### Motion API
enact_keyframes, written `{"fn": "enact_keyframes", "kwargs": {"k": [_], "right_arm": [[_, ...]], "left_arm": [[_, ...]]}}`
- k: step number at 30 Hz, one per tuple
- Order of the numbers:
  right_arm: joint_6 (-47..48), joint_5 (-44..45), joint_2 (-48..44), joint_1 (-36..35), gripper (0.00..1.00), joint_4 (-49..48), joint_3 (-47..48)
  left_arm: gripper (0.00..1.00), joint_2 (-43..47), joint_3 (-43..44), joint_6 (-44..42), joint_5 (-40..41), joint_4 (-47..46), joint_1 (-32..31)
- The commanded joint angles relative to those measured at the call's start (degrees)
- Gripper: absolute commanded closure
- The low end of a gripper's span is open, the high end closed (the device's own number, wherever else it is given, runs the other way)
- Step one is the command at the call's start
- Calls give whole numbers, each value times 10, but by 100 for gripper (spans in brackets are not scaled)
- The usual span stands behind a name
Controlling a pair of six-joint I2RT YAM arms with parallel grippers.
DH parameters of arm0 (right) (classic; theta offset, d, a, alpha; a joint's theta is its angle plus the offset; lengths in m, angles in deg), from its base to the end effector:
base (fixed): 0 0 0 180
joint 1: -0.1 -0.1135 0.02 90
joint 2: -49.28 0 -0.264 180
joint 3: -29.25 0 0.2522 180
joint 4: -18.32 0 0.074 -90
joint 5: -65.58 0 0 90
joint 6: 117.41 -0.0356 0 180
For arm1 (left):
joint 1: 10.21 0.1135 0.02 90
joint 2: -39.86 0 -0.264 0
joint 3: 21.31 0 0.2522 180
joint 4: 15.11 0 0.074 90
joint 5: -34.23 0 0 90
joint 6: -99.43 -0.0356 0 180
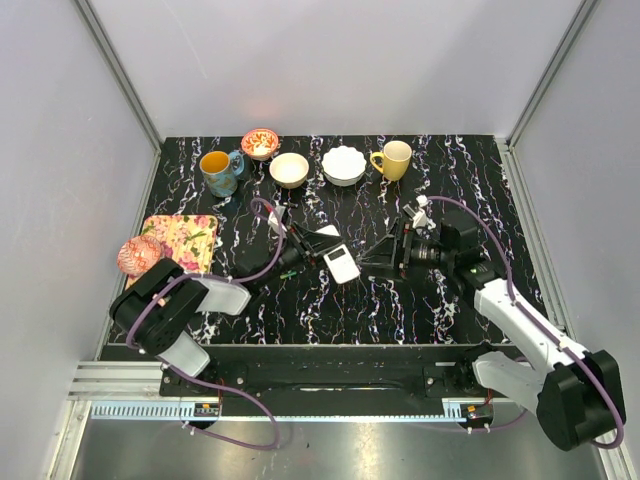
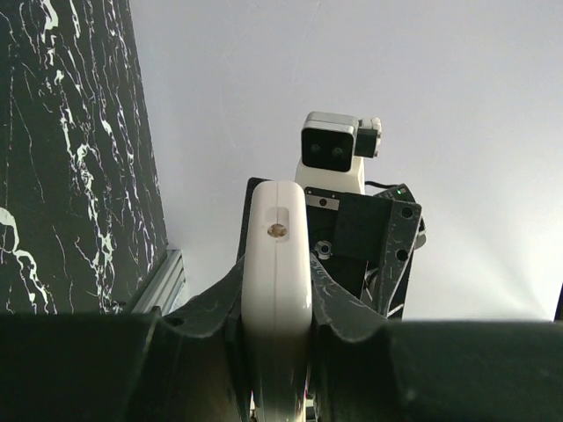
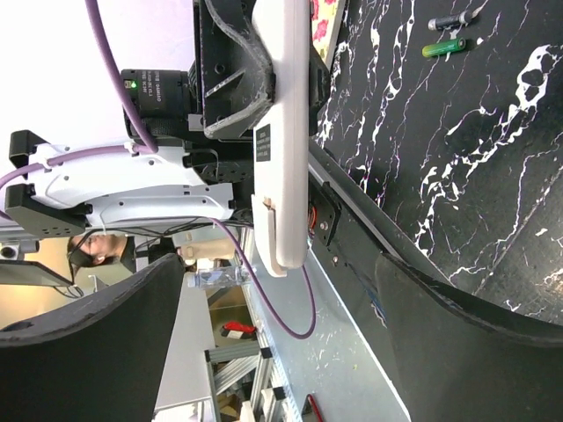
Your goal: Load the batteries into the remote control
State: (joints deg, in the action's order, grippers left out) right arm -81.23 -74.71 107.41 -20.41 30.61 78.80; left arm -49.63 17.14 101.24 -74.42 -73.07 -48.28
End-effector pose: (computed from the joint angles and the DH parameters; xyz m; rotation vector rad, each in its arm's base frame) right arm 0.1968 0.1029 0.2656 -0.0484 2.1920 1.6486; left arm 0.2159 -0.1836 0.1944 -0.5200 1.7702 -1.9811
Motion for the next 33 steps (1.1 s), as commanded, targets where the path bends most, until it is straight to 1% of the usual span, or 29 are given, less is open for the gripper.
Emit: {"fn": "enact_keyframes", "kwargs": {"k": [1,4,9,13,18,20,25,30,33], "right_arm": [[22,-31,28,-11,8,-17,33],[35,-25,39,-18,12,-10,42],[46,-23,56,-21,16,-9,53],[45,-23,67,-23,20,-16,60],[43,-27,81,-23,30,-22,65],[43,-28,83,-26,32,-26,66],[47,-26,92,-36,41,-17,71],[55,-22,98,-40,46,-10,75],[57,-21,100,-43,53,-5,75]], "left_arm": [[100,-11,38,6,-20,-237,1],[100,-22,53,11,-28,-237,0],[100,-37,75,18,-38,-237,-3],[100,-42,77,20,-37,-237,-6],[100,-45,84,21,-40,-237,-9],[100,-46,86,21,-41,-237,-11],[100,-50,86,21,-40,-237,-13],[100,-49,88,21,-39,-237,-15],[100,-50,88,21,-40,-237,-17]]}}
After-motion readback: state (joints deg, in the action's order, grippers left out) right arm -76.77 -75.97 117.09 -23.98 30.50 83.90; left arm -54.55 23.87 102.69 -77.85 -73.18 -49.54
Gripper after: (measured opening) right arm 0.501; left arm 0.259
